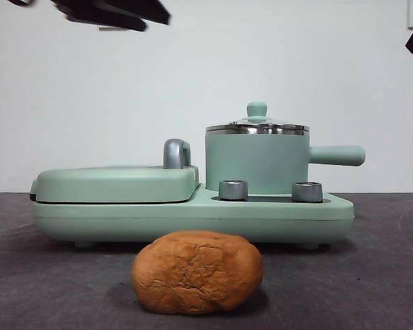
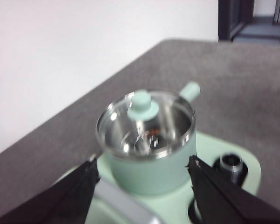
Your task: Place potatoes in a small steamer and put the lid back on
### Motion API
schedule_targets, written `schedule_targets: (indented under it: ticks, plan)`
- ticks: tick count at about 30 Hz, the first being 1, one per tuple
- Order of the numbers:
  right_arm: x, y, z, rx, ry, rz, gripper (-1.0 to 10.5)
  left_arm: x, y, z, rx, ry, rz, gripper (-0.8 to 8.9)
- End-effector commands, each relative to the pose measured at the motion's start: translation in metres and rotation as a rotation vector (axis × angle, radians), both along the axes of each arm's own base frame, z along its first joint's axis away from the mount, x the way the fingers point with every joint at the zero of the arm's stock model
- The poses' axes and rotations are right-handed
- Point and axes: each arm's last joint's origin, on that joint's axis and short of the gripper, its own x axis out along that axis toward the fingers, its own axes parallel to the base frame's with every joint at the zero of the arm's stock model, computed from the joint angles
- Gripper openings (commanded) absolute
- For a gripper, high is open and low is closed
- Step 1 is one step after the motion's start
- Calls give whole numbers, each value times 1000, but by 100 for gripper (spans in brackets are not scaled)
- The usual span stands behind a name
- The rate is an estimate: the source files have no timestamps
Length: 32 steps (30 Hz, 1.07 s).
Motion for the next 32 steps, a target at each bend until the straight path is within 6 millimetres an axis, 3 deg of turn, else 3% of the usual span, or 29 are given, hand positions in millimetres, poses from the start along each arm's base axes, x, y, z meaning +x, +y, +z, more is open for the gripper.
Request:
schedule_targets:
  ticks: [1, 7, 20, 32]
  plan:
    - [1, 1, 7, 13, -19, -3, 249, 13, -16, 0, -82, -12, -14, 299]
    - [1, 1, 7, 15, -18, -4, 249, 43, -45, -13, -100, 61, -27, 300]
    - [-1, 6, 7, 19, -15, 27, 249, 116, -105, -15, -39, 156, -48, 303]
    - [-1, 6, 7, 19, -15, 33, 249, 145, -128, -33, -25, 177, -53, 303]
